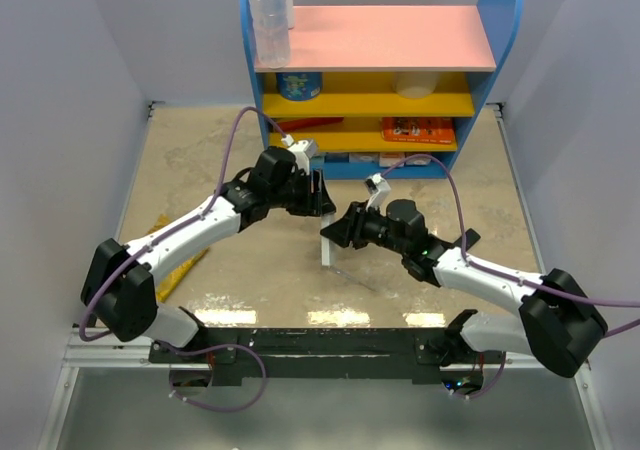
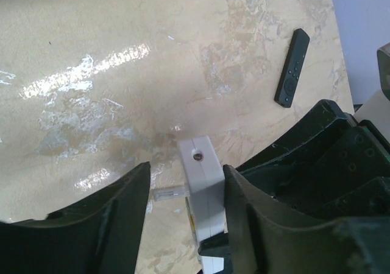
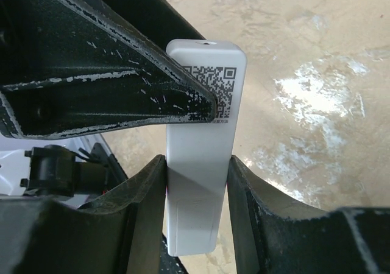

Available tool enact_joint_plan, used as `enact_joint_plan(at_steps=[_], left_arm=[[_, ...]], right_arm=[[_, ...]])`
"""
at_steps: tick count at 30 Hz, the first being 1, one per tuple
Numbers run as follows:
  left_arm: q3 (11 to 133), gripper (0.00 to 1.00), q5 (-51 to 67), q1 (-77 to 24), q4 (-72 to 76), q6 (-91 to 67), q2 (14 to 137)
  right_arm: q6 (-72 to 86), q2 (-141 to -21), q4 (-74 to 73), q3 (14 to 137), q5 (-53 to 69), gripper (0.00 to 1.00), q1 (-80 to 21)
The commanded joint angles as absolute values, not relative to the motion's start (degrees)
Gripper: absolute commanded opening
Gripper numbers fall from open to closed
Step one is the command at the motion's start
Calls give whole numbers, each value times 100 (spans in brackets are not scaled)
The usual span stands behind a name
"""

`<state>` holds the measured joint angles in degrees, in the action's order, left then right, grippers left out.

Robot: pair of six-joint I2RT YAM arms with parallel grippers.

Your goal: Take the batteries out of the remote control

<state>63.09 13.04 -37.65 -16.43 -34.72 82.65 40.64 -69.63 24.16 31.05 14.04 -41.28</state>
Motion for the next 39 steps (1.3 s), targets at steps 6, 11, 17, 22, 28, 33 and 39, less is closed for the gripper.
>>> enact_joint_plan(at_steps=[6, 11, 17, 22, 28, 33, 39], left_arm=[[6451, 47, 1379, -3788, -1564, -3576, 8499], [6302, 27, 1651, -3779, -1363, -3858, 8517], [6214, 0, 1828, -3587, -1309, -4034, 8456], [5854, 0, 2013, -2928, -1081, -3885, 7946], [5353, 0, 2126, -1917, -1011, -3753, 7138], [4624, 0, 2574, -1433, -186, -3946, 6294], [4149, 0, 3014, -1257, 466, -3946, 5801]], right_arm=[[3736, -6952, 2259, 3550, 1002, 4, -4184], [3691, -6952, 2162, 3577, 940, 3, -4201], [3630, -6943, 2074, 3551, 940, 37, -4192], [3805, -6873, 2266, 3411, 1388, 75, -4192], [4366, -6995, 2881, 3296, 1775, 98, -4157], [5175, -7663, 3769, 3410, 2179, 96, -4149], [5914, -8489, 4824, 3682, 2531, 91, -4148]])
